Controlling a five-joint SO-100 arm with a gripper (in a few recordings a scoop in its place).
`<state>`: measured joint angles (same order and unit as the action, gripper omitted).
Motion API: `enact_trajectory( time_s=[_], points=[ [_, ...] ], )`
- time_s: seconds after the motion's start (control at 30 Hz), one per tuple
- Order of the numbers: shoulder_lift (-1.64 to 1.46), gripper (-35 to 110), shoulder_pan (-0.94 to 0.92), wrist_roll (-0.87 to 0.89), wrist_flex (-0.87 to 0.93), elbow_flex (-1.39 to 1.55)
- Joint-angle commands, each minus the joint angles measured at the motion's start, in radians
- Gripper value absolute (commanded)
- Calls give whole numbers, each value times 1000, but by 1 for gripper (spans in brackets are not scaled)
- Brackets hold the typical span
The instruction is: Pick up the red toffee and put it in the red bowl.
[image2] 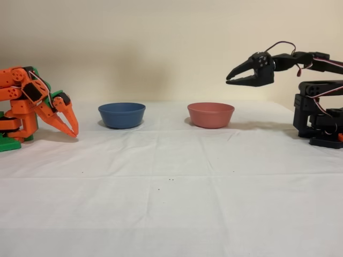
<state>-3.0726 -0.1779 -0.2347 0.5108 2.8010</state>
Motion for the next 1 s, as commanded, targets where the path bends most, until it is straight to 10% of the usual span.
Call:
enact_trajectory(
  time_s=[0.0, 0.97],
  points=[
    [-104, 1, 2, 0, 15, 57],
    [-144, 1, 83, 232, 146, 262]
  ],
)
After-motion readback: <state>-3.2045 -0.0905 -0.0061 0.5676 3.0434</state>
